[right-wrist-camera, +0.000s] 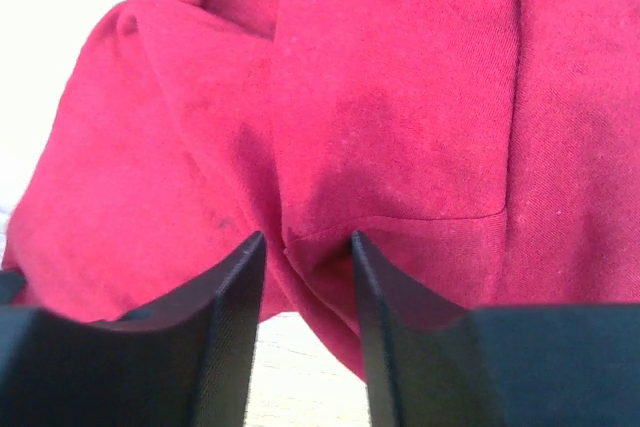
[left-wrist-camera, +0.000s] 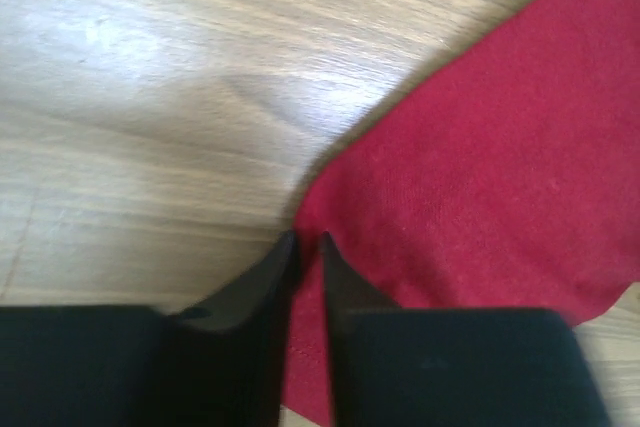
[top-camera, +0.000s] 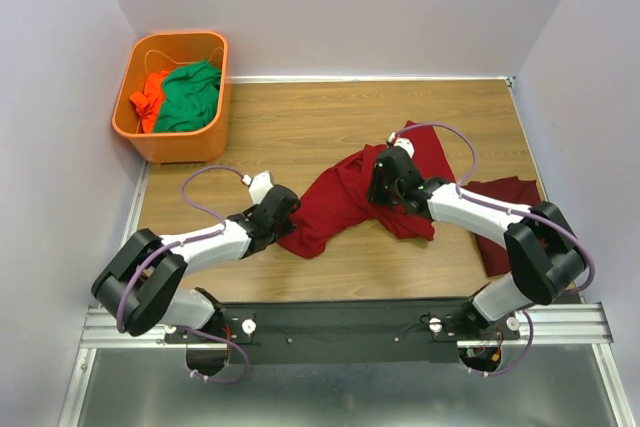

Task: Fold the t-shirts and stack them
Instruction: Flatten the tshirt out

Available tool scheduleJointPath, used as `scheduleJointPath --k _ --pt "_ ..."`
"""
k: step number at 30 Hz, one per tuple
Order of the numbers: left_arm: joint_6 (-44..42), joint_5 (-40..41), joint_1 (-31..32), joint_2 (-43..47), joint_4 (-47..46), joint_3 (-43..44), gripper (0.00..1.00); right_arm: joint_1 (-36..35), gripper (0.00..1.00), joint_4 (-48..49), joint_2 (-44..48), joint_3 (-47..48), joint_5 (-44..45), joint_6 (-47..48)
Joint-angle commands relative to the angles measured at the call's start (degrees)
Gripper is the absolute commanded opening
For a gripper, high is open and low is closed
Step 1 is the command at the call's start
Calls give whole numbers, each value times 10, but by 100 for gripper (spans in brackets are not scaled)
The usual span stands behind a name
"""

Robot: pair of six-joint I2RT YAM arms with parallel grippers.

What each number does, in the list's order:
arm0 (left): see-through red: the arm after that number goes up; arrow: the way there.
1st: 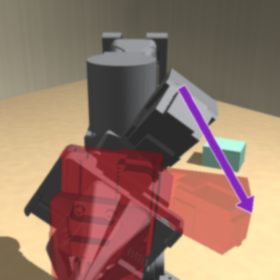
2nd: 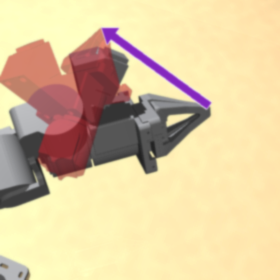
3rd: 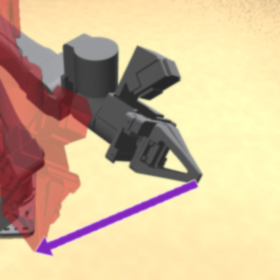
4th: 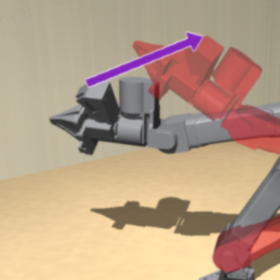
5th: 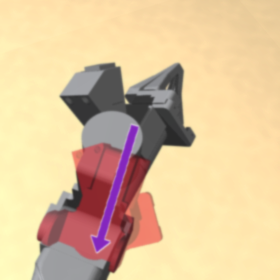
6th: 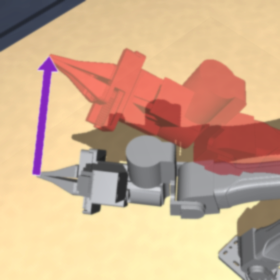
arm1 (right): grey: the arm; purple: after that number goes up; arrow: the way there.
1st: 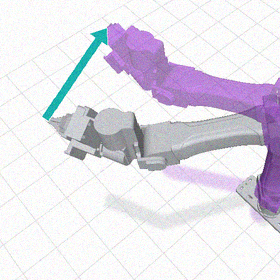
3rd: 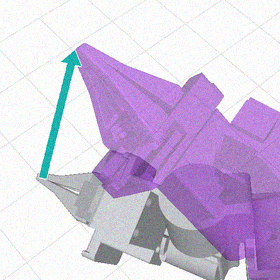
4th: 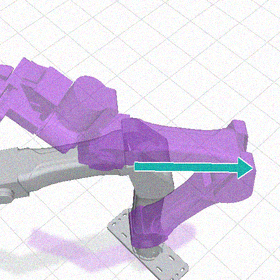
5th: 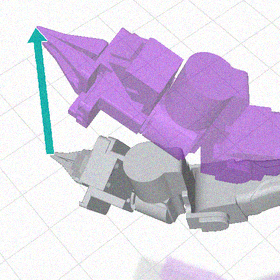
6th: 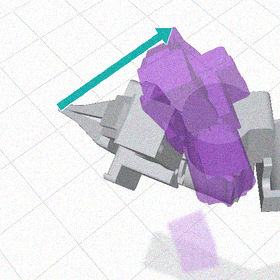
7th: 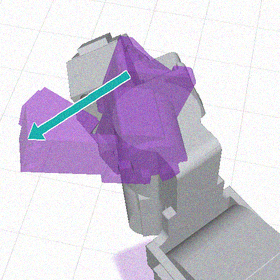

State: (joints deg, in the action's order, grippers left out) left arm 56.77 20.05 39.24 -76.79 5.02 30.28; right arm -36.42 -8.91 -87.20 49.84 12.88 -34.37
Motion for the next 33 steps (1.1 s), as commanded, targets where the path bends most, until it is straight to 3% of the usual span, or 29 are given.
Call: scheduleJointPath --k 1,4,5,8,11,21,28,33 --pt "-25 -23 7 -26 -11 1 15 -5 44 -8 -11 18 21 9" --pt "-33 -23 7 -25 -16 7 3 -5 32 -13 -11 26 27 14" --pt "-38 -20 7 -23 -12 11 0 -4 23 -16 -10 30 31 15" --pt "-51 4 2 1 14 37 0 -4 9 -37 1 49 54 20" --pt "-71 47 -17 37 60 82 0 -4 1 -73 25 76 99 26" --pt "-162 130 -113 172 126 250 0 46 1 -155 166 183 208 52" --pt "-229 196 -123 226 127 430 0 50 1 -168 253 300 289 95" --pt "-261 207 -124 255 106 489 0 50 1 -168 286 384 302 132"
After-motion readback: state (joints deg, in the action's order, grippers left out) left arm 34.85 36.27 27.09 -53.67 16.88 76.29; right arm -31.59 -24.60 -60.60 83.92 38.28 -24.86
